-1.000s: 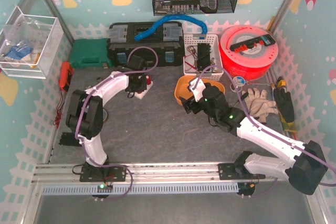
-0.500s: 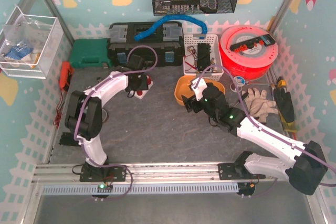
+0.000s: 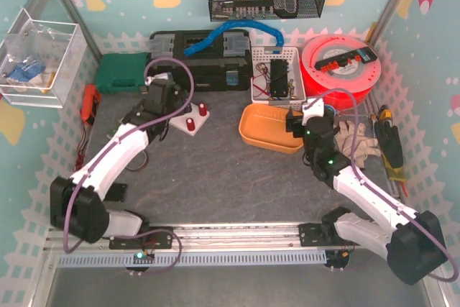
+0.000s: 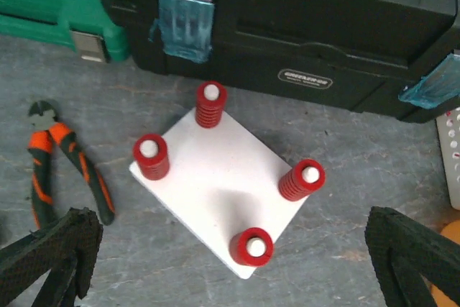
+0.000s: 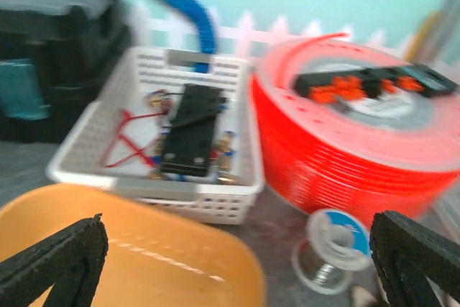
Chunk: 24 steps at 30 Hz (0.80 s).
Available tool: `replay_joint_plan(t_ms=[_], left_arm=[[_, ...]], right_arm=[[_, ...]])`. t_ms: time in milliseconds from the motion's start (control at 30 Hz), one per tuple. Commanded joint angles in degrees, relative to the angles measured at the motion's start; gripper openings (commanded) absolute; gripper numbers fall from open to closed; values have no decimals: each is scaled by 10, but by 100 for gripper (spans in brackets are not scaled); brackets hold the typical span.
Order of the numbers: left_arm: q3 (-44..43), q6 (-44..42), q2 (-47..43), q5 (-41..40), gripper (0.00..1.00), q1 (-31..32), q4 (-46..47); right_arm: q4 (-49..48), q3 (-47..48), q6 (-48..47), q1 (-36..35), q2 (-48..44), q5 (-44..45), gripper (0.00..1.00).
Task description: Install the large spring
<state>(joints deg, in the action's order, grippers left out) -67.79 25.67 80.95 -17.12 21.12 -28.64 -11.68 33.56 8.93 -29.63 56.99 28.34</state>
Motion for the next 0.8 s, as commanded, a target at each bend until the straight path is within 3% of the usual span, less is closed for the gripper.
replay_joint_plan(t_ms=[0, 233, 533, 767], left_arm=[[121, -98, -71, -28, 99, -2, 171], [312, -261, -141, -71, 99, -17, 451], [455, -195, -132, 9, 99, -131, 677], [484, -232, -37, 13, 99, -140, 803]], right_arm=[[-75, -33, 14, 71, -1, 36, 99], [-132, -58, -9, 168, 71, 5, 99], [-269, -134, -20, 228, 119, -83, 99], [-394, -176, -57, 259, 168, -161, 99]])
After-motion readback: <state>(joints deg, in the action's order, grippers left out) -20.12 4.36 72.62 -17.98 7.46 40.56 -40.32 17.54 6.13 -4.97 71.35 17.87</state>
